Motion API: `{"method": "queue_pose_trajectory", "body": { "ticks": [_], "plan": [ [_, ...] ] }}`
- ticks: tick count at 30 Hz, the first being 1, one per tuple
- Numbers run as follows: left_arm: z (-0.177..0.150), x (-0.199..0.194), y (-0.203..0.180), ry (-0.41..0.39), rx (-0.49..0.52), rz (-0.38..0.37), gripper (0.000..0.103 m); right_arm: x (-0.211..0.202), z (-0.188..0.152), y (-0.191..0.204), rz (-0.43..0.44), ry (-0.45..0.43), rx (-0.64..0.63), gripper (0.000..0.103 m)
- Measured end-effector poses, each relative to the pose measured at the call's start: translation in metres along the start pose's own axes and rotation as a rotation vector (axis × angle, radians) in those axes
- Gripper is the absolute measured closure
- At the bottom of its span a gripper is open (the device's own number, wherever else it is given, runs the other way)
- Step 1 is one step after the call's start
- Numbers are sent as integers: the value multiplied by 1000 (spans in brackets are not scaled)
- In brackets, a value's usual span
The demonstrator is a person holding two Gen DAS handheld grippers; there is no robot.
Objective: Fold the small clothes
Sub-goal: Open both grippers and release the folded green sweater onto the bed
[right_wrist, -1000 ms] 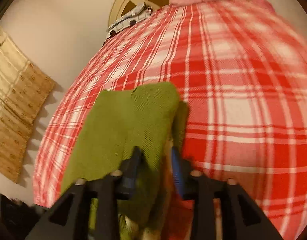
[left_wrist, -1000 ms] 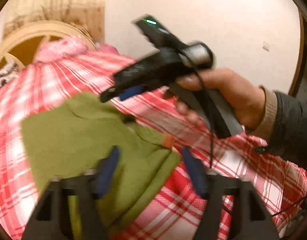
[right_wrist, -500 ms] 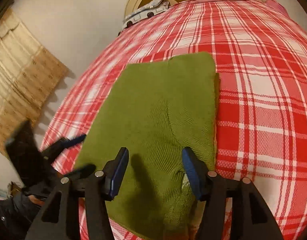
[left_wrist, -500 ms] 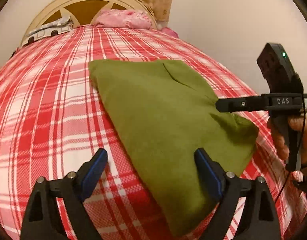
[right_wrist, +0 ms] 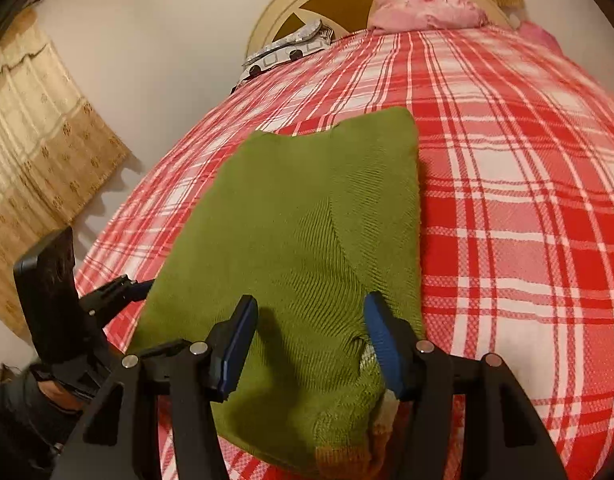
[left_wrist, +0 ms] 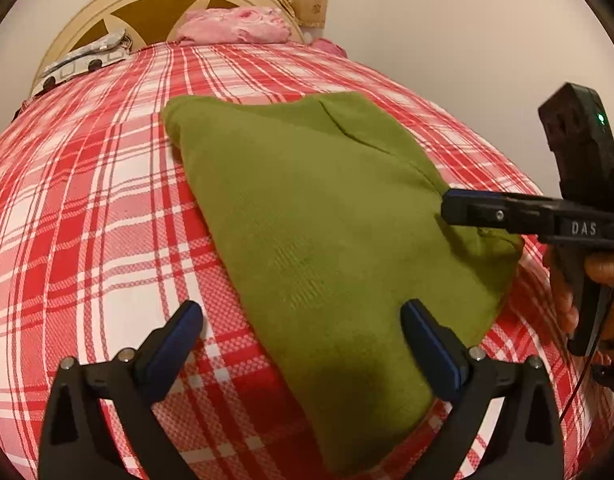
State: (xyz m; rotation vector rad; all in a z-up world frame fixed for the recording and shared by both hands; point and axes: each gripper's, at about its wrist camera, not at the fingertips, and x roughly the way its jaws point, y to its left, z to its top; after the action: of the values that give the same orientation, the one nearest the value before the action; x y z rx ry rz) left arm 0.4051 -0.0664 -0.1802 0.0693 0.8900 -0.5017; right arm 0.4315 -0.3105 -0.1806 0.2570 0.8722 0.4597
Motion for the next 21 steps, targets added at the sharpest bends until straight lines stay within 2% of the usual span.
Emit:
{"method": "queue_pose_trajectory", "body": {
  "ticks": [3, 6, 7, 8, 11, 15, 18, 20, 21],
  "plan": [
    [0, 0, 0, 3, 0, -3, 1, -8, -8, 1, -22, -9, 5, 45],
    [1, 3, 3, 16, -9, -8, 0, -10, -18, 4, -65, 20, -36, 45],
    [2, 5, 2, 22, -11, -9, 0, -8, -23, 4, -113, 46, -56, 45],
    [2, 6, 2, 29, -11, -8, 0, -1, -26, -1, -155, 94, -47, 36],
    [2, 4, 1, 23, -9, -5, 0, -8, -32, -16, -79, 52, 24, 36],
    [4, 3, 1, 29, -10, -9, 0, -8, -35, -14, -88, 47, -2, 36],
    [7, -14, 1, -32, 3, 5, 0, -12, -28, -11, -115, 66, -26, 36],
    [11, -26, 3, -87, 7, 20, 0, -29, -18, -3, -195, 0, -55, 36],
    [13, -32, 5, -116, 5, 21, 0, -40, -9, 0, -199, -55, -59, 36]
  ]
}}
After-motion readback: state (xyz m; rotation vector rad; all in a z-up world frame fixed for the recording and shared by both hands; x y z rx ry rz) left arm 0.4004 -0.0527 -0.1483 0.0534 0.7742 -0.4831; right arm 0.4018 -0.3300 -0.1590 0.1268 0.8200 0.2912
